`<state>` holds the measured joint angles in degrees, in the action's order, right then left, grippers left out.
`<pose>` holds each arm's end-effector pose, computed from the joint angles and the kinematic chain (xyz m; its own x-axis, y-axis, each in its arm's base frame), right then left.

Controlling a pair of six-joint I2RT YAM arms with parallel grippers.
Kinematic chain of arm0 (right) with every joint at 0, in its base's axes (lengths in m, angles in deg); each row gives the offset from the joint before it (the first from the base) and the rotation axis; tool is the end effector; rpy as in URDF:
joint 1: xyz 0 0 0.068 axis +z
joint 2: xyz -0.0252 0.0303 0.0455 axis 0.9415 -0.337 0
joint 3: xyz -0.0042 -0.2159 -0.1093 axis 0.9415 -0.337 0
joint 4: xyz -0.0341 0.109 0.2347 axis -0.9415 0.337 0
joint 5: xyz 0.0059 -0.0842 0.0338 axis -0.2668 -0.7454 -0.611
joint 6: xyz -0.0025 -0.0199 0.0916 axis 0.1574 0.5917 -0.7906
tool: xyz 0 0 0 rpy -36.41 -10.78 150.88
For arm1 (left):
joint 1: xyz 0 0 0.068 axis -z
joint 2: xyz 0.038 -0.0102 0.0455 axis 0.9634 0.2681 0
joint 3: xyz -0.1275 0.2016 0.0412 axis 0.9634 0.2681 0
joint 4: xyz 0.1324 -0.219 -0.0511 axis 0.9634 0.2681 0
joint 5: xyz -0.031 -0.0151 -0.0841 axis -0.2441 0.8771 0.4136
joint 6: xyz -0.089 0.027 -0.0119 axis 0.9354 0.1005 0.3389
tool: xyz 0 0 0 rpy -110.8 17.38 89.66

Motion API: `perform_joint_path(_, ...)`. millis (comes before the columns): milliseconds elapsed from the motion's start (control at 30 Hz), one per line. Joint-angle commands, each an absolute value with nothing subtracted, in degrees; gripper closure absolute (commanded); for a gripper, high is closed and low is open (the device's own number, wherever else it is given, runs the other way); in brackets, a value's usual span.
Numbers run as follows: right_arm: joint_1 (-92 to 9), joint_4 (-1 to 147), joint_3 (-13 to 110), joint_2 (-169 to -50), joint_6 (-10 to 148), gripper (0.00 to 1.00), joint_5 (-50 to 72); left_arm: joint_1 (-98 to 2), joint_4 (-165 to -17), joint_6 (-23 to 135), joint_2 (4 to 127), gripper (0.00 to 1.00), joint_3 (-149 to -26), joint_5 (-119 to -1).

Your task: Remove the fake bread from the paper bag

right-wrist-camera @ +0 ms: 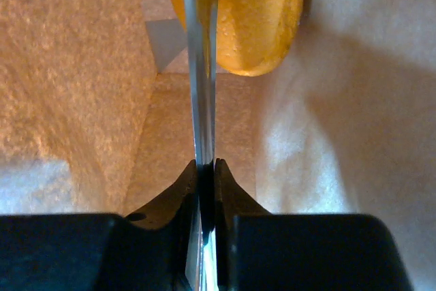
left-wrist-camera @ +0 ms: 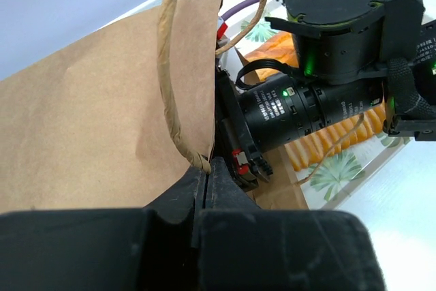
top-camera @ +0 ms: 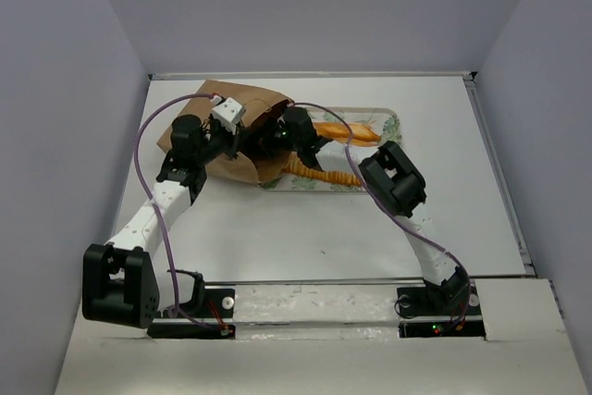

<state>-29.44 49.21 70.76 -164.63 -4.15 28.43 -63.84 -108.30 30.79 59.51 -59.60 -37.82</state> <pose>0.4007 0.3949 0.1265 -0.9254 0.3755 -0.0519 0.0437 0.2416 0.9694 0.3188 -0.1032 0.2650 0.0552 0.1991 -0.9784 0.6583 0.7295 0.1856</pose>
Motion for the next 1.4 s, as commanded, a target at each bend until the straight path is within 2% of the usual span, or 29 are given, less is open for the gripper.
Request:
perform_joint_path(0, -30.1, 49.6, 70.2, -161.3, -3.4, 0.90, 28.6, -64.7, -110.1, 31.7, 57.4, 1.00, -63.4, -34.0)
perform_joint_path(167, -31.1, 50.5, 68.1, -157.8, -1.2, 0.99, 27.8, -68.7, -108.3, 30.5, 58.0, 1.00, -64.5, -35.2)
perform_joint_path(500, -32.2, 51.2, 63.3, -152.5, 2.5, 0.99, 27.8, -71.9, -107.0, 23.1, 57.7, 1.00, -65.3, -33.0)
perform_joint_path(633, -32.2, 51.8, 65.1, -153.5, 3.0, 0.99, 29.5, -72.0, -106.8, 21.0, 57.8, 1.00, -65.5, -30.1)
perform_joint_path(667, -32.2, 52.3, 66.1, -154.1, 3.1, 0.91, 30.1, -71.9, -106.9, 20.6, 57.8, 1.00, -65.5, -29.4)
perform_joint_path(733, -32.2, 53.1, 67.8, -155.1, 3.6, 0.82, 30.3, -71.9, -107.0, 20.2, 58.0, 1.00, -65.5, -28.2)
perform_joint_path(867, -31.6, 54.2, 69.3, -155.6, 4.0, 0.69, 30.4, -71.9, -107.9, 20.2, 58.4, 1.00, -65.6, -27.5)
perform_joint_path(1000, -31.0, 54.7, 69.4, -156.4, 2.5, 0.66, 31.1, -71.8, -108.8, 20.0, 59.3, 1.00, -65.7, -25.5)
perform_joint_path(1167, -29.9, 54.7, 70.1, -157.3, 0.8, 0.57, 33.3, -71.6, -109.8, 20.0, 60.7, 1.00, -66.3, -25.3)
perform_joint_path(1367, -29.3, 54.7, 75.8, -161.9, -1.8, 0.51, 35.3, -70.9, -110.2, 21.0, 60.3, 1.00, -65.1, -24.5)
